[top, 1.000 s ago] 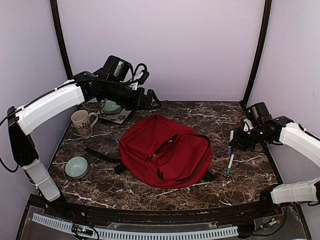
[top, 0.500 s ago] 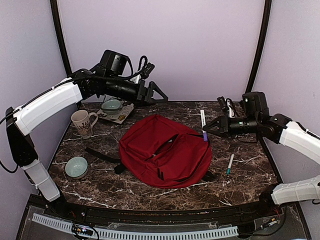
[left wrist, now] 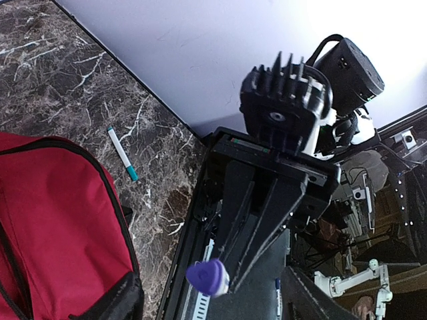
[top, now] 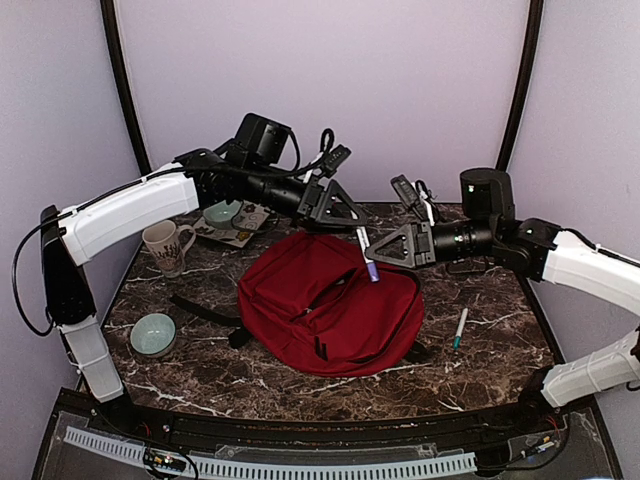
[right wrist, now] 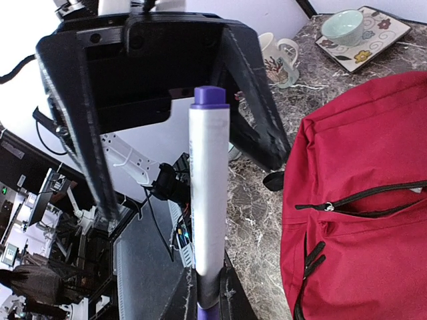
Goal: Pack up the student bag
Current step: Pass from the right arm to the left
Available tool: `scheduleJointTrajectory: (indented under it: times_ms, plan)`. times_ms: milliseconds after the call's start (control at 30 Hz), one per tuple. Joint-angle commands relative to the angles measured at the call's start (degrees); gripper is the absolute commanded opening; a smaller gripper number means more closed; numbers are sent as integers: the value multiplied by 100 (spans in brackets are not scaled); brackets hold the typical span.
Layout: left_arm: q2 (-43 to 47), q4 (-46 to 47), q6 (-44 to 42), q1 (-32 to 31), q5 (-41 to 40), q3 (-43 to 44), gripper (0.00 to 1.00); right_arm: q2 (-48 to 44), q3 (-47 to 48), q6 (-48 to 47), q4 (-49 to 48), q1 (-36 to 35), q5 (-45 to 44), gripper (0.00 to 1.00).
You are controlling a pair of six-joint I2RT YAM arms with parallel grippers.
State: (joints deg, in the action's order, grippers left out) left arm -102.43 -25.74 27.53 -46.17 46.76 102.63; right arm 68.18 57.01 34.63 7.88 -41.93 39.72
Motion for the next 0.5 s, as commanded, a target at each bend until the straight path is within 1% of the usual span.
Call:
scheduleJointTrajectory:
  times_ms: [0, 67, 167, 233, 333, 367, 400, 467]
  plan:
    - [5, 79, -21, -21, 268, 215, 66, 40, 220, -7, -503, -132, 328, 0]
    - [4, 139, 4, -52, 295, 195, 61, 88, 258, 16, -558, -181, 385, 0]
    - [4, 367, 160, -76, 446, 117, 48, 174, 315, 34, -593, -246, 455, 0]
    - [4, 657, 327, -76, 597, 62, 37, 194, 311, 28, -594, -259, 423, 0]
    - [-18, 607, 300, -79, 579, 160, 14, 168, 289, 3, -597, -262, 267, 0]
    - [-22, 552, 271, -76, 554, 175, 4, 145, 285, 7, -614, -263, 204, 0]
    - [-15, 508, 256, -76, 525, 184, 0, 123, 279, 23, -620, -256, 120, 0]
    - [22, 498, 252, -76, 523, 143, 0, 77, 275, 101, -588, -256, -108, 0]
